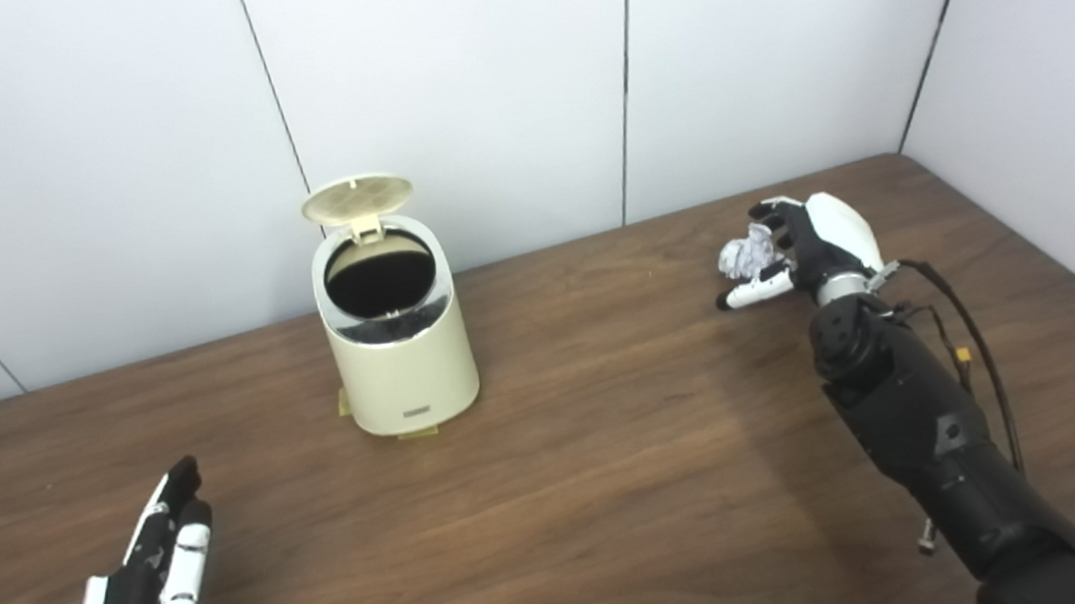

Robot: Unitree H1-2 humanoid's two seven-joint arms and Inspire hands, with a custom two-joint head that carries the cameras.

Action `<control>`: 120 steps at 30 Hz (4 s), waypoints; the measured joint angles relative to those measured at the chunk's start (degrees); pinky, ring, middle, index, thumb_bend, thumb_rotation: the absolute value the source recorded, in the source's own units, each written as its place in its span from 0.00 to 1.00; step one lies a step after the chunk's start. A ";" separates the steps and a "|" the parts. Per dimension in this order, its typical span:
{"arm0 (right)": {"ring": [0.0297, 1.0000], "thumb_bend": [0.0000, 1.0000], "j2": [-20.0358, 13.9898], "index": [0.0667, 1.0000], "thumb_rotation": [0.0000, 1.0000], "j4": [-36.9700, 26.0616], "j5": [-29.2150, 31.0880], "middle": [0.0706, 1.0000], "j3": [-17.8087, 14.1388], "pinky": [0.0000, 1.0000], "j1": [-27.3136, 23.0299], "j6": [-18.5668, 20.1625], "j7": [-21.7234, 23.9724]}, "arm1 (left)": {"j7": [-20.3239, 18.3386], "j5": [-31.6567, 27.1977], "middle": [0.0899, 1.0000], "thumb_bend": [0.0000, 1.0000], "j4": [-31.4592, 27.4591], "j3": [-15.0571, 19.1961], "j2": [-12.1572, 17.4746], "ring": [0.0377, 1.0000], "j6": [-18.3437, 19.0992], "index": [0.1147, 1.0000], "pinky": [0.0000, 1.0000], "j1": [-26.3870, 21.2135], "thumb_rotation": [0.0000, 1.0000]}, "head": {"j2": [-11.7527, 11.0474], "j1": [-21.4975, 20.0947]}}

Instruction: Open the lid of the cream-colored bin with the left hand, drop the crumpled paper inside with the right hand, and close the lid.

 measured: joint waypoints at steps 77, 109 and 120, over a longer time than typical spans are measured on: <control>0.25 1.00 -1.97 0.74 0.15 1.58 -5.61 0.39 8.37 0.18 1.24 -7.54 -5.04 | 0.19 1.73 0.97 0.54 0.09 -1.01 0.68 1.00 -2.18 0.97 1.00 -0.16 0.75 | 0.53 0.44; 0.80 1.00 -3.99 0.74 0.20 0.02 -9.16 0.79 12.07 0.74 -0.01 -11.11 -0.86 | 0.23 1.40 0.97 0.53 2.18 -1.26 0.54 1.00 -4.08 0.97 1.00 -0.28 0.69 | -0.97 2.81; 0.77 1.00 -3.99 0.73 0.17 -0.17 -9.12 0.77 11.99 0.67 -0.59 -11.06 0.15 | 0.20 1.55 0.97 0.57 3.93 -1.27 0.57 1.00 -6.19 0.98 1.00 -0.44 0.70 | -1.05 2.55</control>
